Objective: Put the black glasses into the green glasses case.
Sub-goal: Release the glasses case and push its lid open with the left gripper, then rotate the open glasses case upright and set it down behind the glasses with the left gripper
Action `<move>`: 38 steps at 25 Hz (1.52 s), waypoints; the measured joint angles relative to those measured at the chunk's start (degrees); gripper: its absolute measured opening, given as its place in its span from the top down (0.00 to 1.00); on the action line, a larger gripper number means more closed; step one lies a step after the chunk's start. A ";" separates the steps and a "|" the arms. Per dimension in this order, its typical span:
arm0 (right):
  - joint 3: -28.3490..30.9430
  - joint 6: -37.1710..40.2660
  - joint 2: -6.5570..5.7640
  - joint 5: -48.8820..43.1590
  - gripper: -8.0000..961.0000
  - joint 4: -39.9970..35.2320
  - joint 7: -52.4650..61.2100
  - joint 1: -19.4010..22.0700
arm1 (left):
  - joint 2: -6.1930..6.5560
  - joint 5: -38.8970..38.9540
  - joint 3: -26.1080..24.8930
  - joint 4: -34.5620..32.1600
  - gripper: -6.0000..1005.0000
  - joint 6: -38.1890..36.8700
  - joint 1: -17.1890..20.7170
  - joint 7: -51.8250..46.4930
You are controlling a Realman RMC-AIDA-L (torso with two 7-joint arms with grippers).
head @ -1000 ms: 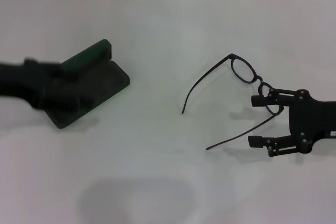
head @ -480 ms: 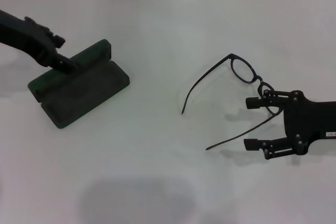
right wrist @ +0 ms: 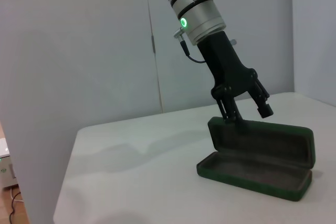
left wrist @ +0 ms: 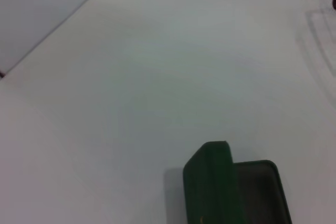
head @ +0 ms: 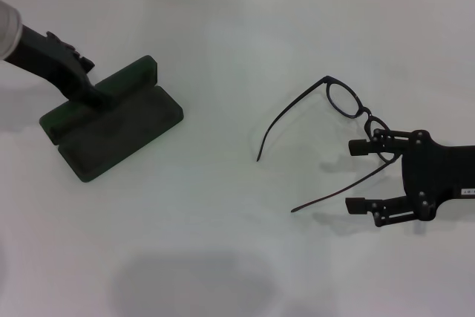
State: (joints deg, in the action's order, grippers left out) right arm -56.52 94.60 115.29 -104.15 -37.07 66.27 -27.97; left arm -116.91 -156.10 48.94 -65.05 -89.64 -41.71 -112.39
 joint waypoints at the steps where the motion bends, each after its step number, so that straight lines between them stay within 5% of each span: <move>1: 0.00 -0.10 -0.02 0.00 0.08 0.04 0.00 0.02 | -0.15 0.01 0.39 -0.20 0.22 0.02 0.08 0.12; 13: 0.00 -0.33 -0.07 0.00 0.08 0.37 -0.01 0.11 | -0.90 0.07 1.38 -1.53 0.25 2.25 1.32 1.46; 18: 0.00 -0.33 -0.08 0.00 0.08 0.42 -0.14 0.12 | -0.88 0.00 2.12 -1.48 0.47 2.30 1.63 1.53; 21: 0.00 -0.32 -0.07 0.00 0.08 0.43 -0.15 0.11 | -0.86 0.00 2.66 -1.48 0.71 2.36 1.79 1.47; 26: 0.00 -0.30 -0.07 0.00 0.08 0.43 -0.18 0.11 | -0.86 0.00 2.80 -1.48 0.79 2.39 1.83 1.36; 38: 0.00 -0.14 -0.15 0.00 0.09 0.38 -0.18 0.28 | -1.38 9.05 6.14 -8.23 0.79 0.27 3.80 14.01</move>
State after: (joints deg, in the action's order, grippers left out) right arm -56.52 94.46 115.15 -104.15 -36.69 66.09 -27.70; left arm -118.29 -147.04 55.08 -73.28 -89.38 -37.91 -98.38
